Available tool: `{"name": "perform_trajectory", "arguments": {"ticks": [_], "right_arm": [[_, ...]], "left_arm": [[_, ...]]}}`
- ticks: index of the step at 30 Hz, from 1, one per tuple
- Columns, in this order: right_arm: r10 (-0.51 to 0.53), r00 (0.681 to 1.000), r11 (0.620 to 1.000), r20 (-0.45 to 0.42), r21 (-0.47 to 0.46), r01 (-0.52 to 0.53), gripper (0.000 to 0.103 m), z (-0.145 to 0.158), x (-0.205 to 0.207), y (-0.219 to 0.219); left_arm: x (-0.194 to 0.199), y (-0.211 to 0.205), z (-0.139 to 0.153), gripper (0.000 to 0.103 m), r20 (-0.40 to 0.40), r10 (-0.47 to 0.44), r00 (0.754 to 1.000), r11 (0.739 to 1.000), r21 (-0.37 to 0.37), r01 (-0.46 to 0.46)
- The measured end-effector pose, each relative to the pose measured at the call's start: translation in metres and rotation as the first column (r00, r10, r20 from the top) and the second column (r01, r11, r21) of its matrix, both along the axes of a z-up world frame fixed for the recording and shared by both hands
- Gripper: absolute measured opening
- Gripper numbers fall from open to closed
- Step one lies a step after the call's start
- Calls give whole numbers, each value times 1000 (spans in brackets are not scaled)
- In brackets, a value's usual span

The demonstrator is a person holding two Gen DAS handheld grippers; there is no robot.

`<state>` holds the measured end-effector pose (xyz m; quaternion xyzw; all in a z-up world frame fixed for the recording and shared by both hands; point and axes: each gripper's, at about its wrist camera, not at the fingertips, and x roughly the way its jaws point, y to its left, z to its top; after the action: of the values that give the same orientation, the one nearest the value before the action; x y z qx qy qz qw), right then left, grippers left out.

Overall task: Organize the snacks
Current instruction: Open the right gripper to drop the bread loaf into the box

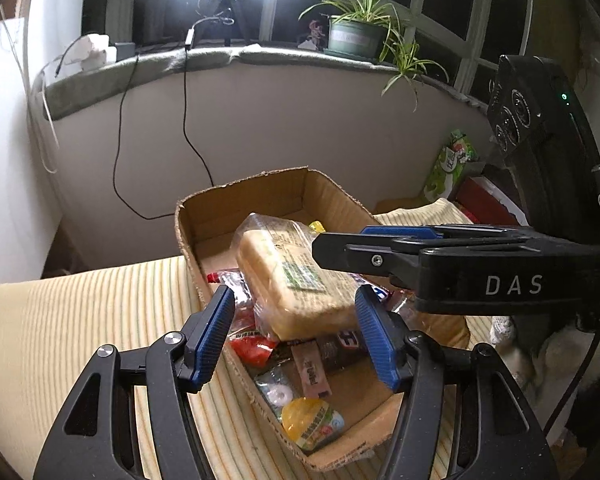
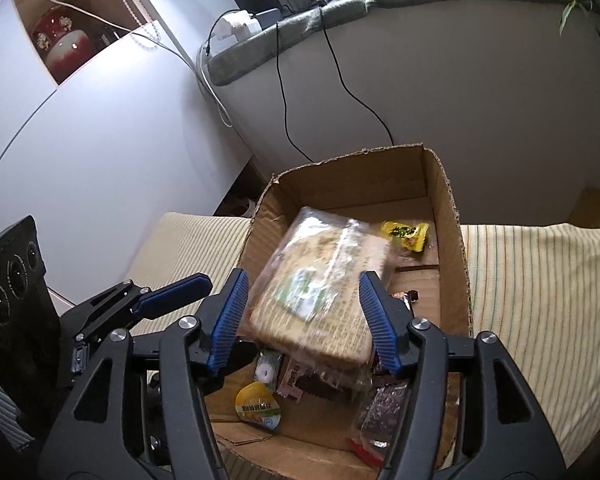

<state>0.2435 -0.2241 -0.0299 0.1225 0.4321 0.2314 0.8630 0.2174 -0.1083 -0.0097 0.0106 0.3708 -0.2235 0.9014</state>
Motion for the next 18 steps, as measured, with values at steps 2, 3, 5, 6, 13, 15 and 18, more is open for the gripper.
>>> {"name": "perform_trajectory", "arguments": {"ticks": [2, 3, 5, 6, 13, 15, 18], "right_arm": [[1, 1000, 1000, 14, -14, -1, 67, 3, -5, 1], [0, 1000, 1000, 23, -24, 1, 68, 5, -8, 2], [-3, 999, 999, 38, -37, 4, 71, 9, -14, 2], [-6, 999, 999, 45, -41, 7, 72, 11, -17, 2], [-21, 994, 996, 104, -82, 30, 84, 22, -46, 0], [-19, 991, 993, 129, -111, 34, 89, 25, -58, 1], [-13, 986, 987, 163, -154, 38, 91, 26, -77, 2]], "left_arm": [[-7, 1, 2, 62, 8, 1, 1000, 1000, 4, -1], [-11, 3, 3, 62, 13, 2, 1000, 1000, 5, -2], [-17, 6, 5, 62, 20, 6, 1000, 1000, 9, -6], [-22, 8, 6, 62, 25, 10, 1000, 1000, 9, -11], [-50, 27, 12, 72, 47, 54, 997, 998, -16, -53], [-59, 32, 13, 74, 54, 70, 996, 997, -22, -69], [-72, 37, 15, 77, 69, 90, 994, 996, -28, -88]]}}
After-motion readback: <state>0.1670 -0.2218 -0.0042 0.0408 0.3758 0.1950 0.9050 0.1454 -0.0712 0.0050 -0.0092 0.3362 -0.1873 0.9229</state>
